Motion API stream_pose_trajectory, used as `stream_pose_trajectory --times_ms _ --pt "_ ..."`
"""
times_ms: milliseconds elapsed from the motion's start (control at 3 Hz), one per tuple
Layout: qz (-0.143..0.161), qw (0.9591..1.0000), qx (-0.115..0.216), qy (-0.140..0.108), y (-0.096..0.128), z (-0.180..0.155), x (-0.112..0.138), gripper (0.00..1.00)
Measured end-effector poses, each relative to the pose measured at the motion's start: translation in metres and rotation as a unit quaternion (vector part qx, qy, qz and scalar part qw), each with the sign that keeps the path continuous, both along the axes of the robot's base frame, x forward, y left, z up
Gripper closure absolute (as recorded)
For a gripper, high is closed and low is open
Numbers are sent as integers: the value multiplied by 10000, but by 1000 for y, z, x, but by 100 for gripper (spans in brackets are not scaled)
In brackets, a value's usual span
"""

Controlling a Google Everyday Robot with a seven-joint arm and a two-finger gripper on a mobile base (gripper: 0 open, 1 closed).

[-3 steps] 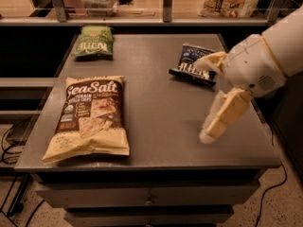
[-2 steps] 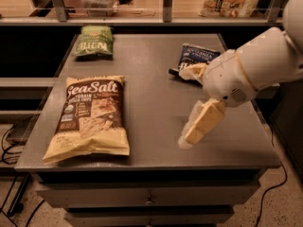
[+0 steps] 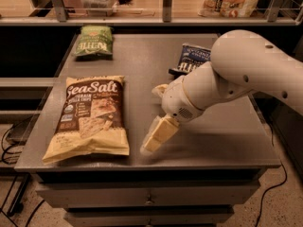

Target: Move brown chip bag near green jalapeno chip bag

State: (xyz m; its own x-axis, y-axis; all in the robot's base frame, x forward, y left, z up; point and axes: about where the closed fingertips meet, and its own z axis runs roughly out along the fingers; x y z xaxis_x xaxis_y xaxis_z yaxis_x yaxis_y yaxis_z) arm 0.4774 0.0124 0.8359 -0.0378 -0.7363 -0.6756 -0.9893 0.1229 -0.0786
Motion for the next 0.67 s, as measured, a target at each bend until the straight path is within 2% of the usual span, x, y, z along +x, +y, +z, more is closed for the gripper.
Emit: stream_pose_trajectory --times_ms 333,667 --pt "1 10000 0 0 0 0 0 0" --pt "176 9995 237 65 13 0 -2 0"
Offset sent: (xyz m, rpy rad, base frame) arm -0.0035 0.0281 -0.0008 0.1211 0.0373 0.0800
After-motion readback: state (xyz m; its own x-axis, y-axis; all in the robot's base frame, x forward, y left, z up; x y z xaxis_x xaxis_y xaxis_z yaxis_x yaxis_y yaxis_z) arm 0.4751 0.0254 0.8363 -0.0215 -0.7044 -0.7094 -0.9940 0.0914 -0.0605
